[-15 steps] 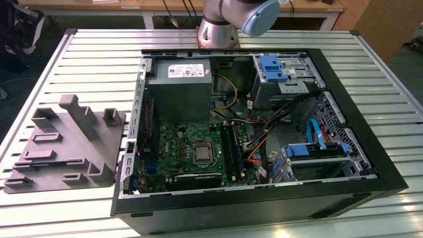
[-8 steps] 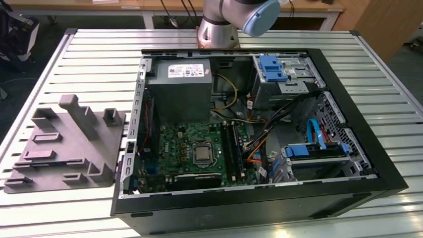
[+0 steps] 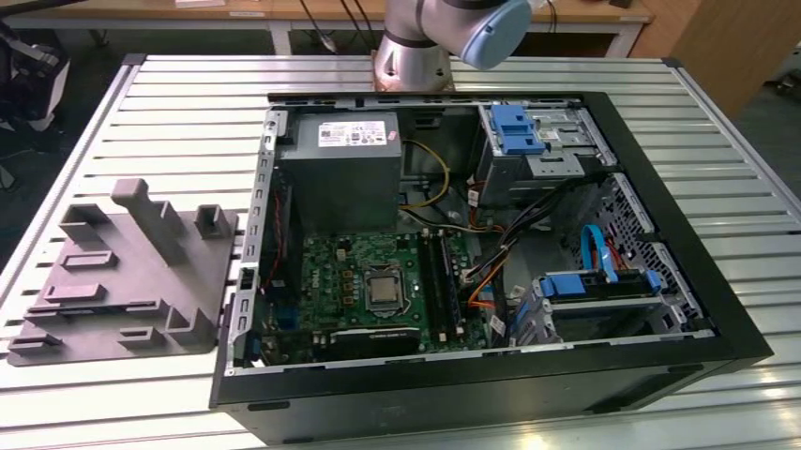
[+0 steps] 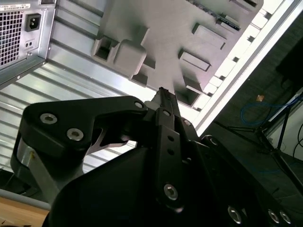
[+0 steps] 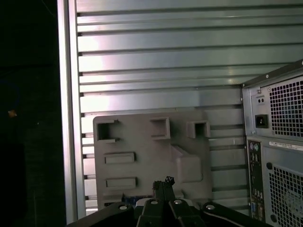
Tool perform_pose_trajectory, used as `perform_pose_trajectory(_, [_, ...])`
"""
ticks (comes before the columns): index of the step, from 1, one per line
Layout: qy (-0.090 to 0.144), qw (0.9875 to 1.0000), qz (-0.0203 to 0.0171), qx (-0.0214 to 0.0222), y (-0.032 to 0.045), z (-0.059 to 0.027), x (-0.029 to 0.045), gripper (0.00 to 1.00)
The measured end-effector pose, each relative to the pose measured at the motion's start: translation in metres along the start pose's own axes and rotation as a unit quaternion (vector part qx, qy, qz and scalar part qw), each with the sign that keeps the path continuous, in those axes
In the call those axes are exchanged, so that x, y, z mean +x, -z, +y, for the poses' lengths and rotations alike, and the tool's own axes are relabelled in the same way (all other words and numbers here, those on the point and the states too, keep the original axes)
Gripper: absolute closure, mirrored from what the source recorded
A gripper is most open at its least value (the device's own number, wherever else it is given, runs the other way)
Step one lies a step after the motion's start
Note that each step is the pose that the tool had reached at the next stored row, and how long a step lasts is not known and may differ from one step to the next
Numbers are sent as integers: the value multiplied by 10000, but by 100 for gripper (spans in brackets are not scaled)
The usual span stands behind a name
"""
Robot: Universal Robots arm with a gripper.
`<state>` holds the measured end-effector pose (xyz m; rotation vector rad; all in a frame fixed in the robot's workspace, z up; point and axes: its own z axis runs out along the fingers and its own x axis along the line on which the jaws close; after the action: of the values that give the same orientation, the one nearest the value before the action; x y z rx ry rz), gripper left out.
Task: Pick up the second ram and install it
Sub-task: 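Reach for the second ram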
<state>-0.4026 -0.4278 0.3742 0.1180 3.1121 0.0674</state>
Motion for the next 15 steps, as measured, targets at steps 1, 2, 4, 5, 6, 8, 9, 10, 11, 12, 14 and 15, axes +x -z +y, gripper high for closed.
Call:
perform_pose_trajectory(1, [0, 10000, 1, 0, -11, -15, 3, 90])
perform_pose_trajectory(2, [0, 10000, 1, 0, -23, -29, 7, 90])
perform_pose_trajectory(4, [0, 10000, 4, 0, -45, -56, 15, 90])
perform_pose_trajectory(5, [0, 10000, 5, 0, -57, -66, 19, 90])
perform_pose_trajectory(6, [0, 10000, 7, 0, -66, -77, 23, 90])
perform_pose_trajectory(8, [0, 10000, 9, 0, -87, -98, 29, 90])
perform_pose_trajectory(9, [0, 10000, 12, 1, -96, -108, 32, 90])
perform_pose_trajectory(10, [0, 10000, 14, 1, -105, -120, 35, 90])
perform_pose_trajectory(11, [0, 10000, 16, 2, -114, -131, 38, 90])
perform_pose_trajectory(12, [0, 10000, 17, 2, -123, -141, 41, 90])
perform_pose_trajectory(14, [0, 10000, 20, 3, -139, -161, 46, 90])
perform_pose_trajectory(15, [0, 10000, 22, 4, -146, -172, 49, 90])
